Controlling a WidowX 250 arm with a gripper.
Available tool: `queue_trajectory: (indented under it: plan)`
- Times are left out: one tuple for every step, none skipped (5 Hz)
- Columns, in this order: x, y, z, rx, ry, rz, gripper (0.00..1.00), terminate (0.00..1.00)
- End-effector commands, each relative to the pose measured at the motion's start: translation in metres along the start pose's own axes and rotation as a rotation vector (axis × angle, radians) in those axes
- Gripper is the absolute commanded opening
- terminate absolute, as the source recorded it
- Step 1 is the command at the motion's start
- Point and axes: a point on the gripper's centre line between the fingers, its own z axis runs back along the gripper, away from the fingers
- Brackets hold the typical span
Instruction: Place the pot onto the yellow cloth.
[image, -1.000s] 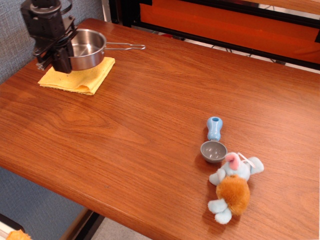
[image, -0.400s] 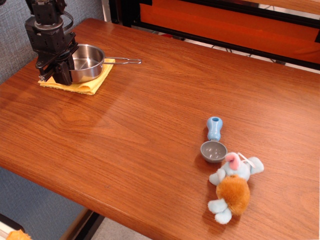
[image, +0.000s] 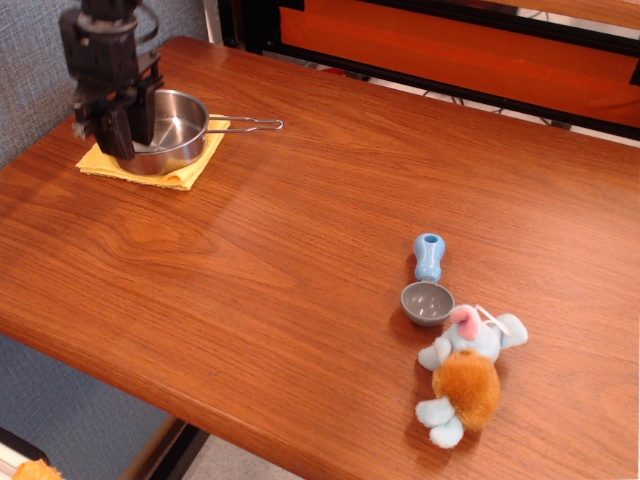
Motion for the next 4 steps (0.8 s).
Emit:
queue_trajectory:
  plan:
    - [-0.051, 0.005, 0.084, -0.060, -0.113, -0.187, 1.00, 0.00]
    - [-0.094, 0.006, 0.096, -0.097, -0.057, -0.438, 1.00, 0.00]
    - [-0.140, 0.005, 0.094, -0.126, -0.030, -0.648, 1.00, 0.00]
    - [-0.188, 0.004, 0.091, -0.055, -0.057, -0.908, 1.00, 0.00]
